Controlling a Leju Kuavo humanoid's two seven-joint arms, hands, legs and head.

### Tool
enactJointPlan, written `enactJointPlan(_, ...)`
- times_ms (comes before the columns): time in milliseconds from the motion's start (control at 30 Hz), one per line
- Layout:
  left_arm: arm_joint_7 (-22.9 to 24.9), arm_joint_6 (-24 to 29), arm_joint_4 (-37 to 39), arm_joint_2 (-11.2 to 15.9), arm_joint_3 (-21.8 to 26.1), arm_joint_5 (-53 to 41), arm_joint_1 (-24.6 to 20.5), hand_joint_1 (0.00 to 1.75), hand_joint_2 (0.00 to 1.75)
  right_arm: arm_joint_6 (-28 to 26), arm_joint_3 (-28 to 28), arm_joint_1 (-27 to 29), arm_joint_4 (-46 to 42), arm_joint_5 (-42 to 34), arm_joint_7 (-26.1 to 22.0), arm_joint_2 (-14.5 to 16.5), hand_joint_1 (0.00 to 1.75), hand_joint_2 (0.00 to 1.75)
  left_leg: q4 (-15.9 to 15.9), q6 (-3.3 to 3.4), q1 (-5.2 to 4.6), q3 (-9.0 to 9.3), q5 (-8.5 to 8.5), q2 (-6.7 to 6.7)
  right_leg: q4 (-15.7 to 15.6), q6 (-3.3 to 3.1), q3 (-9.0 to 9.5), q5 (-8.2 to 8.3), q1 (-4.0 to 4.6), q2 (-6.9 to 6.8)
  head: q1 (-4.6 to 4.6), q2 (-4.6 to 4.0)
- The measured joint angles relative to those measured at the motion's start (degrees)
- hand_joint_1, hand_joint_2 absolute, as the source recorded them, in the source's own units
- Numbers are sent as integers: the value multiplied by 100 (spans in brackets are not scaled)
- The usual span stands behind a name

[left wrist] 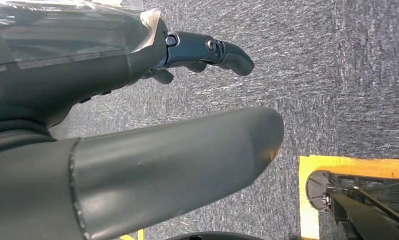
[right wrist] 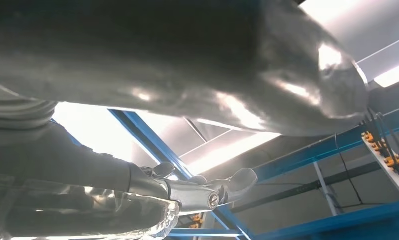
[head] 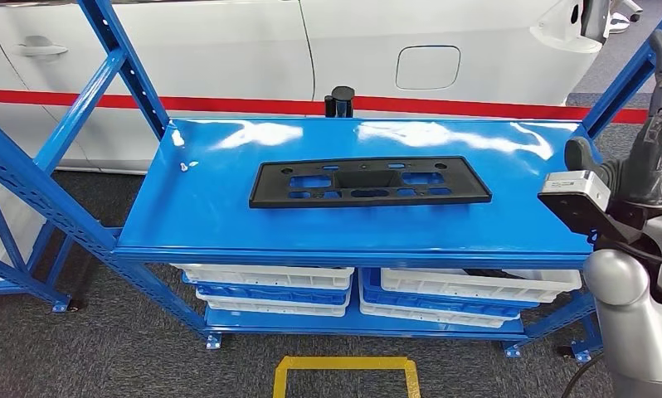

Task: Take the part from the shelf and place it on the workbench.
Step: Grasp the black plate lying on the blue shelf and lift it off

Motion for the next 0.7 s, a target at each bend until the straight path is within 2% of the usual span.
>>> enactJointPlan(33, 13, -2, 0, -1, 0, 2, 0, 0, 0, 85, 37, -39, 0, -3, 33, 1, 0, 0, 0, -1, 0, -1, 1, 1, 0, 0, 2, 0, 0, 0, -1, 0)
enactJointPlan(167, -35, -10, -1, -8, 0, 8, -1, 0, 0, 942, 371, -337, 84, -93, 309, 1, 0, 175, -1, -4, 1, -1, 3, 3, 0, 0, -5, 2, 1, 1, -1, -1)
enactJointPlan(333, -214, -17, -2, -21, 4, 97, -8, 0, 0, 2130, 989, -686, 681, -558, 451, 113, 0, 175, -2, -7, 3, -3, 9, 1, 0, 1, -5, 4, 6, -1, 1, -1)
enactJointPlan(400, -237, -25, -2, -25, 4, 117, -14, 0, 0, 2445, 1250, -760, 1038, -847, 455, 222, 0, 175, -1, -9, 3, -4, 15, 1, 0, 3, -2, 7, 6, -2, 1, -2)
enactJointPlan(600, -245, -58, 0, -28, 4, 120, -15, 0, 0, 2614, 1627, -865, 1592, -1068, 457, 403, 0, 175, -1, -9, 2, -20, 19, -8, 1, 4, -9, 7, 5, -14, 2, 0)
enactJointPlan(700, -146, -181, 0, -19, -2, 75, -16, 0, 0, 2727, 1807, -996, 1800, -916, 591, 475, 0, 175, -1, -9, 1, -26, 19, -4, 1, 7, -14, 10, 6, -9, 2, -1)
